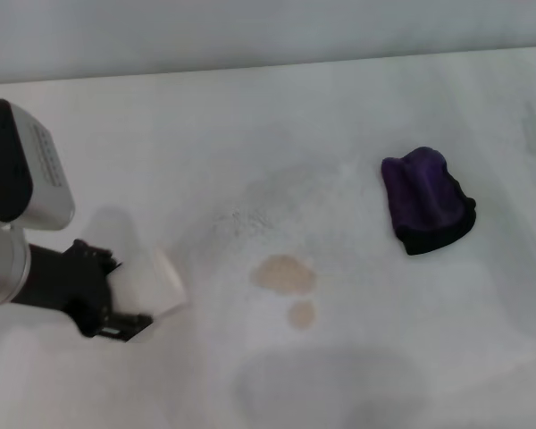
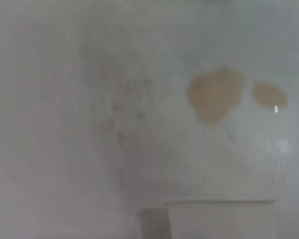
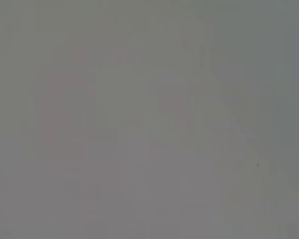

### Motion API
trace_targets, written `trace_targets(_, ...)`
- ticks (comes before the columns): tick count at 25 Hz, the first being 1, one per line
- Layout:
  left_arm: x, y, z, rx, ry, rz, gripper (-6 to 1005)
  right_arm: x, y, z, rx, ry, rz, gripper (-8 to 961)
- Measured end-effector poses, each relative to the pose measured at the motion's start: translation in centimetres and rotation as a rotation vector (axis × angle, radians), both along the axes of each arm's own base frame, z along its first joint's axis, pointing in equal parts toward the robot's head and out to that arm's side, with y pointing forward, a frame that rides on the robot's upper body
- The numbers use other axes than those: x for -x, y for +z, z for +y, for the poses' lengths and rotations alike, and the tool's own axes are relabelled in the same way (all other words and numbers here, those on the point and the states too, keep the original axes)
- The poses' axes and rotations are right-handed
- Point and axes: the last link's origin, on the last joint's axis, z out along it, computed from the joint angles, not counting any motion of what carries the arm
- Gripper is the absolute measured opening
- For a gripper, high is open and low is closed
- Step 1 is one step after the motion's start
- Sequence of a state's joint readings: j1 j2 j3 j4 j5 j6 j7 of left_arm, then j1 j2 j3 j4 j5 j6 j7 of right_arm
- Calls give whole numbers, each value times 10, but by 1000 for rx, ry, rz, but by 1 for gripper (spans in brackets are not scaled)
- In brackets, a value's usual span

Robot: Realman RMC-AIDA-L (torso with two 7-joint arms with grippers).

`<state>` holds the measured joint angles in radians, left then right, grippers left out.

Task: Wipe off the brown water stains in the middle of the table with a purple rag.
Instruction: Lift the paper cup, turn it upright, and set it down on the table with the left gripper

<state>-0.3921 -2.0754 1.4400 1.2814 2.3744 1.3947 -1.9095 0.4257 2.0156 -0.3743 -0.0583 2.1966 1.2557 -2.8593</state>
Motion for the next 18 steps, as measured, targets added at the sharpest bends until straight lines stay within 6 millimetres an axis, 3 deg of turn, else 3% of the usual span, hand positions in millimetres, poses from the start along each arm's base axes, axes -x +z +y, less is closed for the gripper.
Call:
trace_targets(2,-5,0,1,-21,-15,-55,733,0,0,0,-2,3,0,452)
trace_targets(9,-14,9,3,-139,-94,-330,681,1,-1,0,4,8,-2,452)
trace_targets(18,5,13,2,-250,-108,-601,650,3,-1,1,12,18,-10,453)
